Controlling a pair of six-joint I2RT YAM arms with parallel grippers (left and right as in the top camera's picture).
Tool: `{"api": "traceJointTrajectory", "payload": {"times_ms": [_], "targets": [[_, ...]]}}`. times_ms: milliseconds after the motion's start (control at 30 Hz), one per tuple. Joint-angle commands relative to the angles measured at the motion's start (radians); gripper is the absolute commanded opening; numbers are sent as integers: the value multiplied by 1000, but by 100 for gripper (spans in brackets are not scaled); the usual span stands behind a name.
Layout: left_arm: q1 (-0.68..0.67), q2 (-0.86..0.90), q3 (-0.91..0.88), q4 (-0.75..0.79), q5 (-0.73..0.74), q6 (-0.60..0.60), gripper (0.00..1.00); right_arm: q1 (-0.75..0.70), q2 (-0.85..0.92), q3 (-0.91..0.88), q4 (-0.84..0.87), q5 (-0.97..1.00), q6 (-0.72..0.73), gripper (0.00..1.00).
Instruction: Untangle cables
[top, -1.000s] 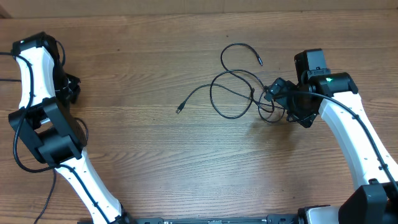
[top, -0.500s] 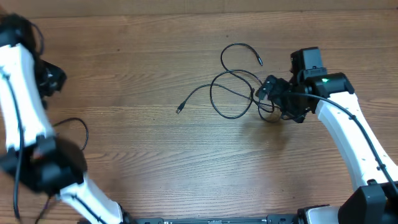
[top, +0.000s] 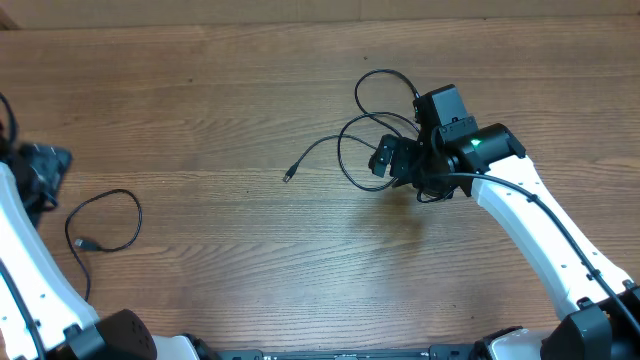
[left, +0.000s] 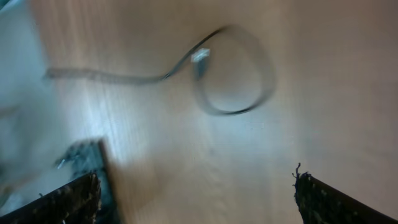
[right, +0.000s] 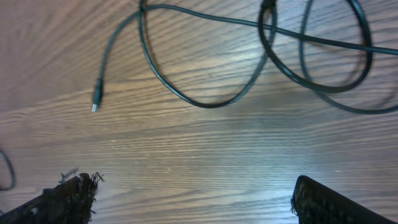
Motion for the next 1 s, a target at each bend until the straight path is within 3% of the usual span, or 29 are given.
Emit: {"api": "traceJointTrajectory", "payload": {"times_ms": [0, 267, 400, 633, 767, 967], "targets": [[70, -64, -153, 27, -68, -80, 100, -1, 2, -4, -12, 40, -48, 100], [238, -143, -555, 306, -50, -2, 100, -2, 2, -4, -14, 53, -48, 100], [267, -120, -690, 503, -52, 73, 89, -2, 2, -4, -14, 53, -48, 100], [266, -48, -786, 809, -52, 346, 90, -2, 2, -4, -21, 53, -47, 100], [266, 20, -800, 911, -19, 506, 78, -2, 2, -4, -24, 53, -47, 100], [266, 151, -800, 936, 176, 640, 65, -2, 2, -4, -4, 53, -47, 100]]}}
